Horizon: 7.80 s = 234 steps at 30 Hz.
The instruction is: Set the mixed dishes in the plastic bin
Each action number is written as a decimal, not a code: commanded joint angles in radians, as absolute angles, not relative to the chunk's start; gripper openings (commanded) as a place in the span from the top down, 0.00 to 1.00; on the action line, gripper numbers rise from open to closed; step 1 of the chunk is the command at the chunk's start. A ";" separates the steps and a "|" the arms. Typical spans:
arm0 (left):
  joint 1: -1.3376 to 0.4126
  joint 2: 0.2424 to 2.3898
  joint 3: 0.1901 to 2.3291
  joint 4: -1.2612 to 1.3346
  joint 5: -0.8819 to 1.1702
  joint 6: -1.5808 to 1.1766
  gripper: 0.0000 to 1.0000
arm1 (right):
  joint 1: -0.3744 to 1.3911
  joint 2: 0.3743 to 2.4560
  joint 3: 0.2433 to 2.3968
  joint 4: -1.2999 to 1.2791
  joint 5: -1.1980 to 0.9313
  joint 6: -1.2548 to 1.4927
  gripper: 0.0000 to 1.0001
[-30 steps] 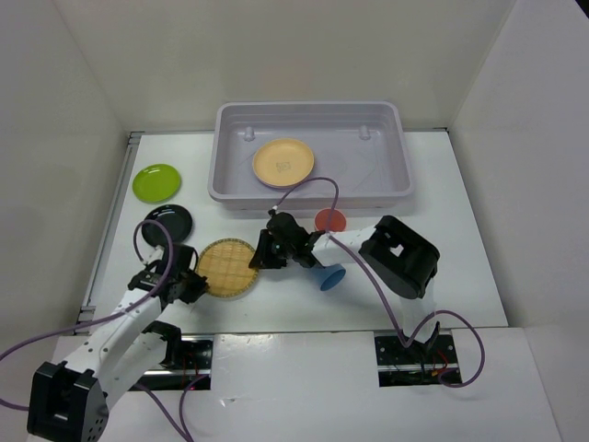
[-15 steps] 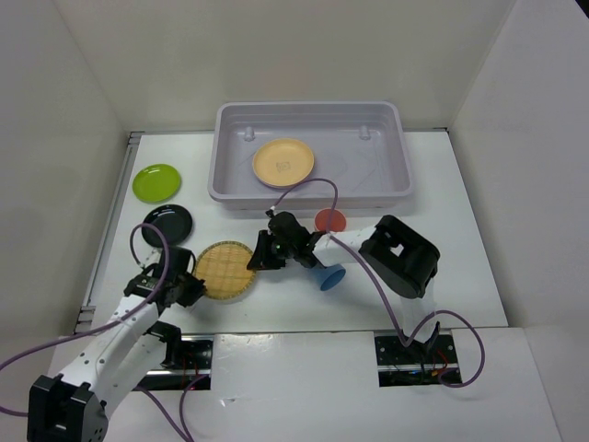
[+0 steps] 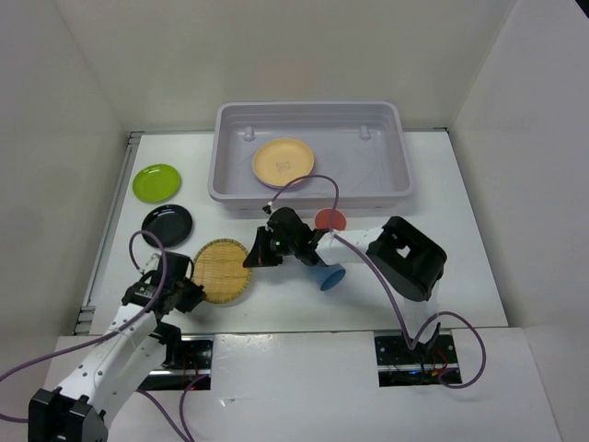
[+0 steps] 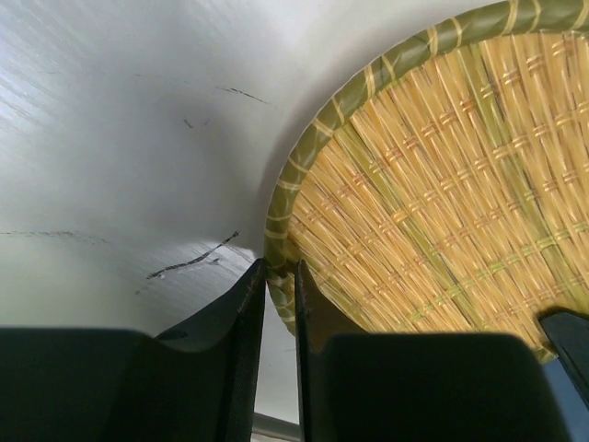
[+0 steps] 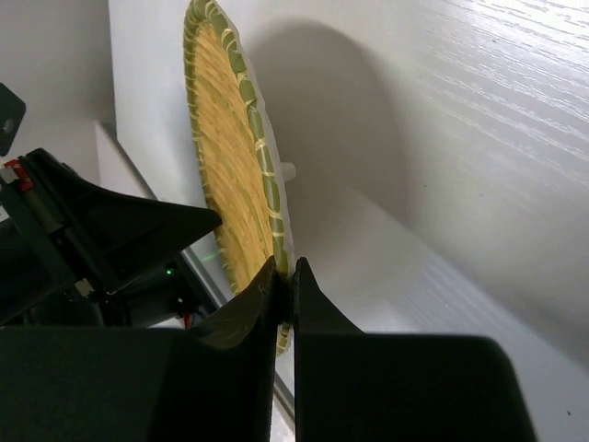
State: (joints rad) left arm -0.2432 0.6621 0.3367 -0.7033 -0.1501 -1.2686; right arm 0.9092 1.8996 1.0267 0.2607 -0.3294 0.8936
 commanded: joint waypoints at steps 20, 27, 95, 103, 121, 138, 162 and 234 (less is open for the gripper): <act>-0.247 0.522 0.607 -0.641 -0.063 -1.212 0.37 | 0.894 1.704 1.126 0.150 -0.433 0.827 1.00; -0.247 0.522 0.640 -0.641 -0.054 -1.212 0.34 | 0.824 1.649 1.135 0.115 -0.433 0.807 1.00; -0.247 0.777 0.765 -0.566 0.066 -0.976 0.23 | 0.012 2.103 1.673 -0.284 -0.163 0.632 0.59; -0.247 0.830 0.793 -0.548 0.106 -0.922 0.22 | 0.084 1.970 1.692 -0.388 -0.022 0.600 0.26; -0.247 0.839 0.784 -0.538 0.137 -0.885 0.21 | 0.316 1.396 1.335 -0.618 0.098 0.537 0.52; -0.247 0.839 0.746 -0.511 0.146 -0.894 0.19 | 0.448 1.496 1.186 -0.601 0.067 0.546 0.35; -0.247 0.861 0.726 -0.483 0.146 -0.885 0.18 | 0.491 1.344 1.436 -0.793 0.112 0.563 1.00; -0.247 0.896 0.707 -0.511 0.193 -0.821 0.16 | 0.034 1.726 1.850 -0.963 0.339 0.522 0.19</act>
State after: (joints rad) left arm -0.2447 0.8928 0.7128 -0.5381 0.1806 -0.8394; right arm 0.0322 1.8359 1.7679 -0.9184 0.2932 0.5194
